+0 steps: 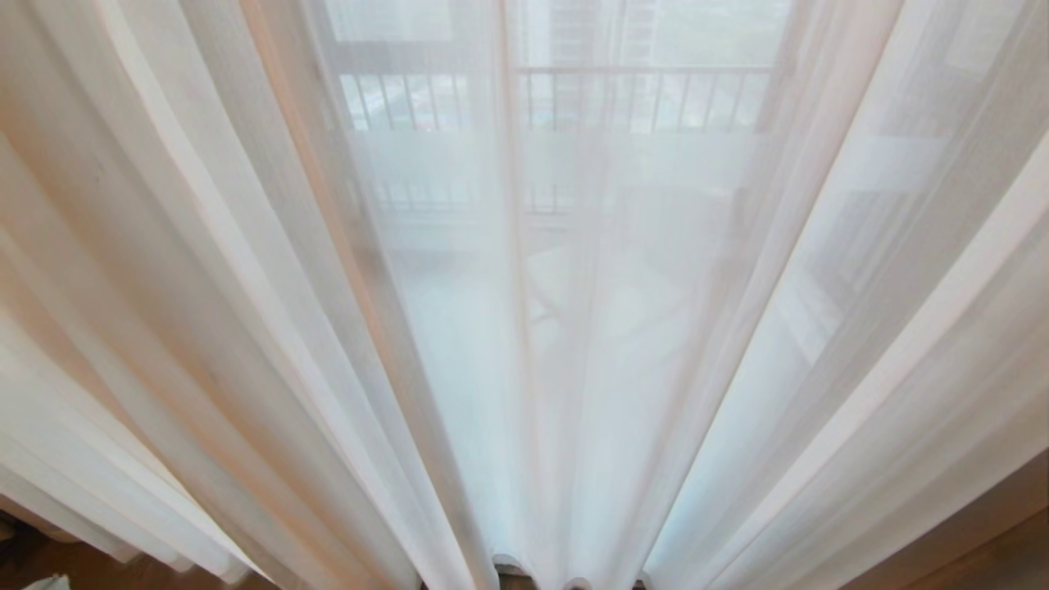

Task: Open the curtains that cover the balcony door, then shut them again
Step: Close the inner curtains on both sides

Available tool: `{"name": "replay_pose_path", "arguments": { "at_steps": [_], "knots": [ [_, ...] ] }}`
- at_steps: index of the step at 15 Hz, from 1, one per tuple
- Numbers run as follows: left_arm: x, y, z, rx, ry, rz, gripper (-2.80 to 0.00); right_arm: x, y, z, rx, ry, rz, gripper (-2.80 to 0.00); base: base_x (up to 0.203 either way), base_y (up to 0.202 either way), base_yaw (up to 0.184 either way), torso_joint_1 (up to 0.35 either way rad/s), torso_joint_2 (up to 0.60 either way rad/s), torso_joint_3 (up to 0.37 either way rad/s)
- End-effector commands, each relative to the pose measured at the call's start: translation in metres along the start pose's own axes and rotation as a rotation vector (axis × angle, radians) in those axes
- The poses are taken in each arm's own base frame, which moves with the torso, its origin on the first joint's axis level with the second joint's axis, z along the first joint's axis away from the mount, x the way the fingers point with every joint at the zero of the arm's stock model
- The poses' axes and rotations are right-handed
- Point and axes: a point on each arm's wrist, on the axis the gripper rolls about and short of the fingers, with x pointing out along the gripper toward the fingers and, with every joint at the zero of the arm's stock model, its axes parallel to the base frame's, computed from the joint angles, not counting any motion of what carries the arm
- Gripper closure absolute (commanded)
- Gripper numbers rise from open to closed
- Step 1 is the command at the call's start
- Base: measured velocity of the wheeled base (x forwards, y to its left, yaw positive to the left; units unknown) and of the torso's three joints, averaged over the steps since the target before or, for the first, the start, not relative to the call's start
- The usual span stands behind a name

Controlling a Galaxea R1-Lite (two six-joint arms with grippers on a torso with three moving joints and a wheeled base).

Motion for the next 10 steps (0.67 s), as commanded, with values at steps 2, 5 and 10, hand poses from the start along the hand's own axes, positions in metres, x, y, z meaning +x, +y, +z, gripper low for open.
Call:
{"name": "replay_pose_path", "arguments": {
  "at_steps": [2, 5, 10],
  "knots": [
    [0.01, -0.001, -0.031, -0.03, 0.048, 0.017, 0.0, 0.0, 0.0, 0.0, 0.0, -0.001, 0.0, 0.0, 0.0, 0.0, 0.0, 0.0, 0.0, 0.0],
    [0.013, -0.002, -0.036, -0.039, 0.035, 0.019, 0.0, 0.0, 0.0, 0.0, 0.0, -0.001, 0.0, 0.0, 0.0, 0.0, 0.0, 0.0, 0.0, 0.0],
    [0.014, 0.0, -0.035, 0.021, -0.022, 0.09, 0.0, 0.0, 0.0, 0.0, 0.0, -0.001, 0.0, 0.0, 0.0, 0.0, 0.0, 0.0, 0.0, 0.0]
  ]
}}
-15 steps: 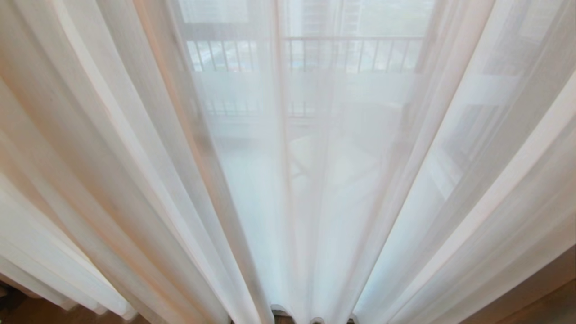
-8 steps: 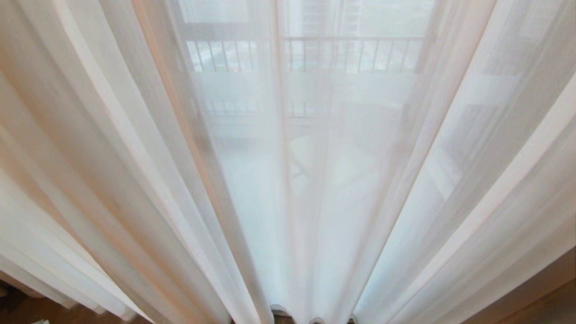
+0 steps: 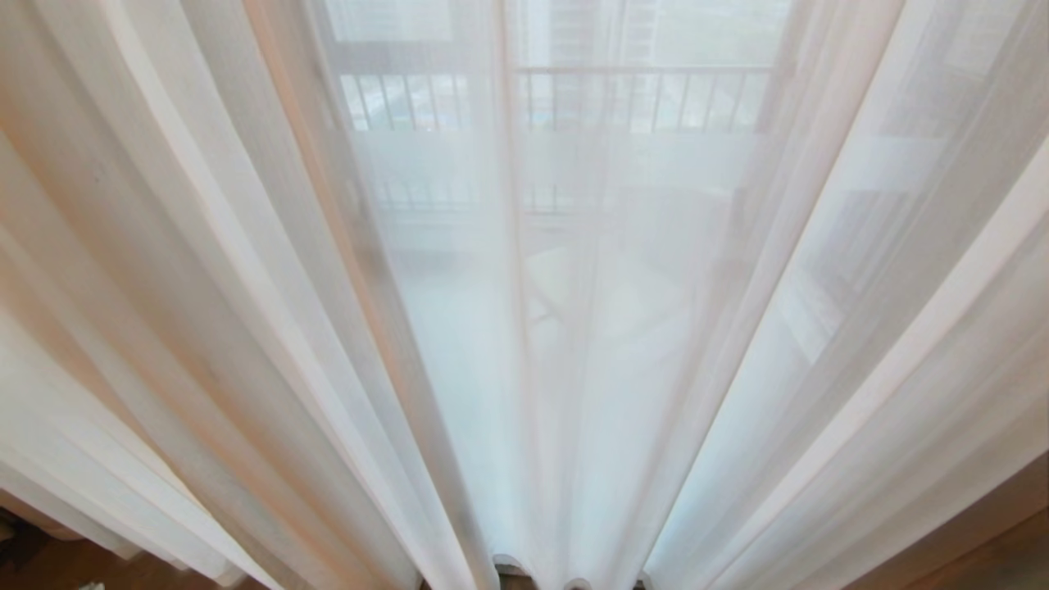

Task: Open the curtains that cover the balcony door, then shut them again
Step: Close the inner curtains on both sides

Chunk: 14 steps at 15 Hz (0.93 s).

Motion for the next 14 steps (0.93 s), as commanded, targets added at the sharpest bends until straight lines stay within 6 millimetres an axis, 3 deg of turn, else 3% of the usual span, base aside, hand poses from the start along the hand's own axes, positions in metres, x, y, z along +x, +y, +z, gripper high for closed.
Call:
{"name": "replay_pose_path", "arguments": {
  "at_steps": [1, 11, 14],
  "knots": [
    [0.001, 0.0, -0.002, 0.0, 0.005, 0.037, 0.0, 0.0, 0.0, 0.0, 0.0, -0.001, 0.0, 0.0, 0.0, 0.0, 0.0, 0.0, 0.0, 0.0],
    [0.0, 0.002, -0.004, 0.05, 0.015, -0.037, 0.0, 0.0, 0.0, 0.0, 0.0, -0.001, 0.0, 0.0, 0.0, 0.0, 0.0, 0.0, 0.0, 0.0],
    [-0.008, 0.003, -0.014, 0.063, 0.018, 0.008, 0.0, 0.0, 0.0, 0.0, 0.0, -0.001, 0.0, 0.0, 0.0, 0.0, 0.0, 0.0, 0.0, 0.0]
  ]
}}
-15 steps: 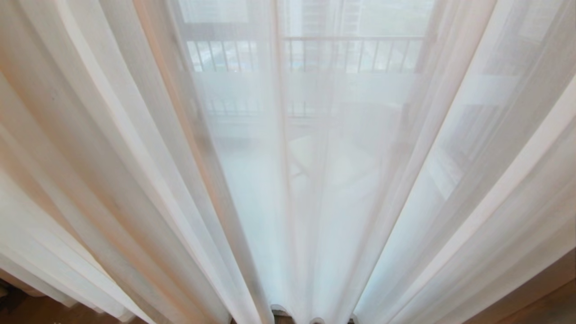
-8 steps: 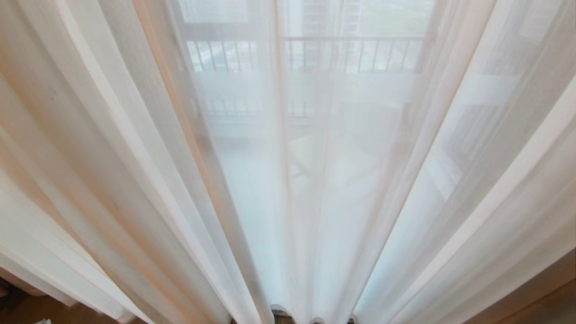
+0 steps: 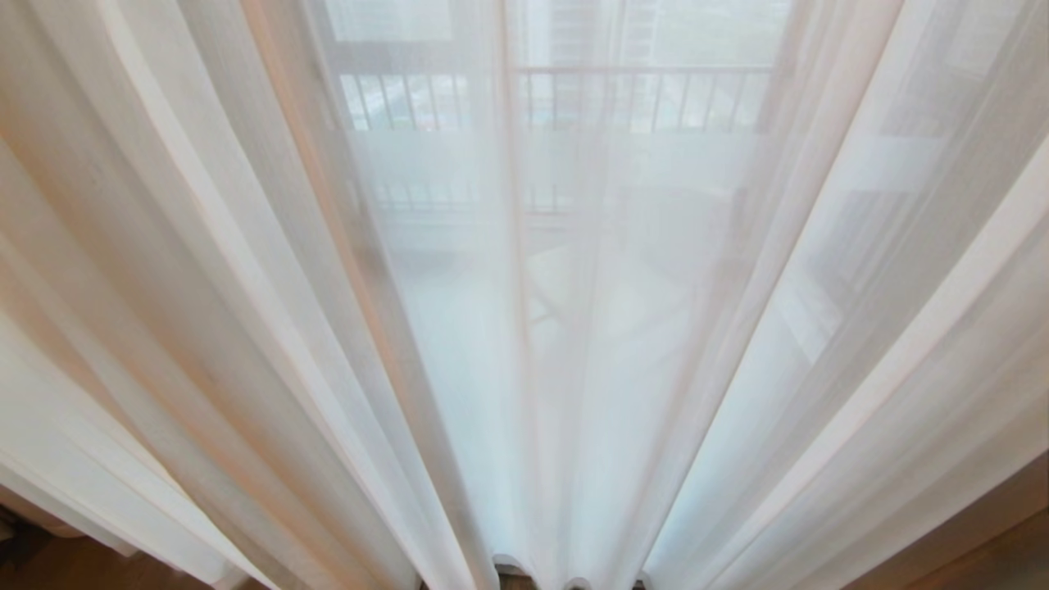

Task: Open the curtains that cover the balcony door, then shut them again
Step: Close the inner curtains on both sides, then close the outer curtains on both sides

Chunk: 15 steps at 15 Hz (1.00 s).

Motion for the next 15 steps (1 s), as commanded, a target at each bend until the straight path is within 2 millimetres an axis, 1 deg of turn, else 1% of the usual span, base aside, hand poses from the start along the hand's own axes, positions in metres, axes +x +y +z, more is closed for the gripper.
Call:
{"name": "replay_pose_path", "arguments": {
  "at_steps": [1, 4, 15],
  "knots": [
    [-0.0078, -0.0001, -0.007, 0.003, -0.047, 0.012, 0.0, 0.0, 0.0, 0.0001, 0.0, -0.001, 0.0, 0.0, 0.0, 0.0, 0.0, 0.0, 0.0, 0.0],
    [-0.0172, -0.0009, -0.0132, -0.006, -0.152, 0.036, 0.0, 0.0, 0.0, 0.0001, 0.0, -0.001, 0.0, 0.0, 0.0, 0.0, 0.0, 0.0, 0.0, 0.0],
    [-0.0177, -0.001, -0.0138, -0.007, -0.156, 0.037, 0.0, 0.0, 0.0, 0.0001, 0.0, -0.001, 0.0, 0.0, 0.0, 0.0, 0.0, 0.0, 0.0, 0.0]
  ]
}}
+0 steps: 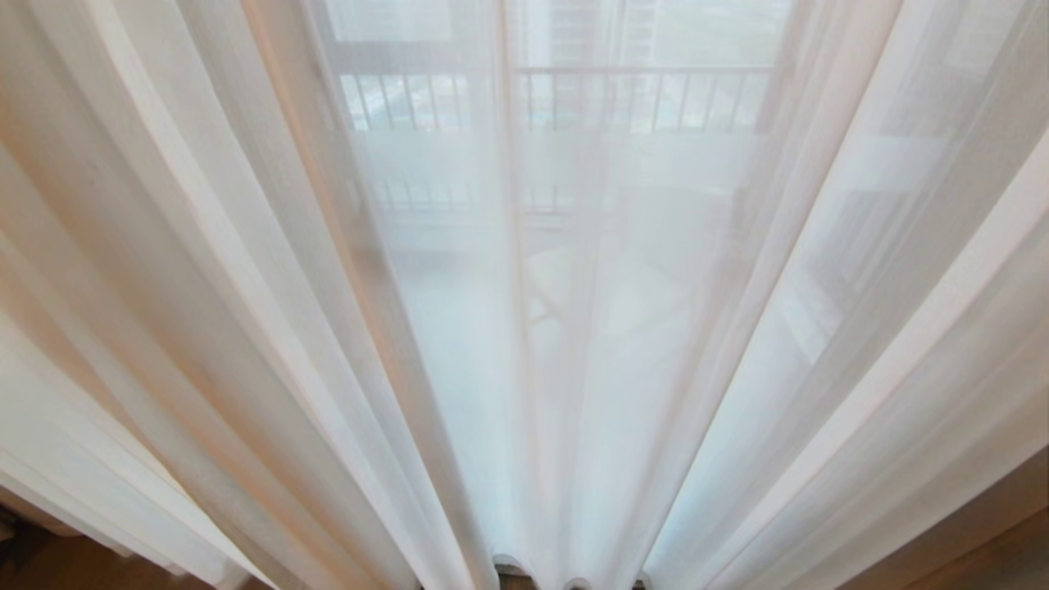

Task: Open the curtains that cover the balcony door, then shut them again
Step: Close the outer curtains on both sides

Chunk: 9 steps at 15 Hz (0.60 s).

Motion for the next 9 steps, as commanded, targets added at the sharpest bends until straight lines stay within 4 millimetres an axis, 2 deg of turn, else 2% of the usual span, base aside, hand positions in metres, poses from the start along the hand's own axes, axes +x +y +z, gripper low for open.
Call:
{"name": "replay_pose_path", "arguments": {
  "at_steps": [1, 9],
  "knots": [
    [-0.0003, 0.0, -0.0001, 0.0, -0.004, 0.0, 0.0, 0.0, 0.0, 0.0, 0.0, -0.001, 0.0, 0.0, 0.0, 0.0, 0.0, 0.0, 0.0, 0.0],
    [-0.0003, -0.0001, -0.0002, 0.003, -0.002, -0.002, 0.0, 0.0, 0.0, 0.0, 0.0, -0.001, 0.0, 0.0, 0.0, 0.0, 0.0, 0.0, 0.0, 0.0]
  ]
}}
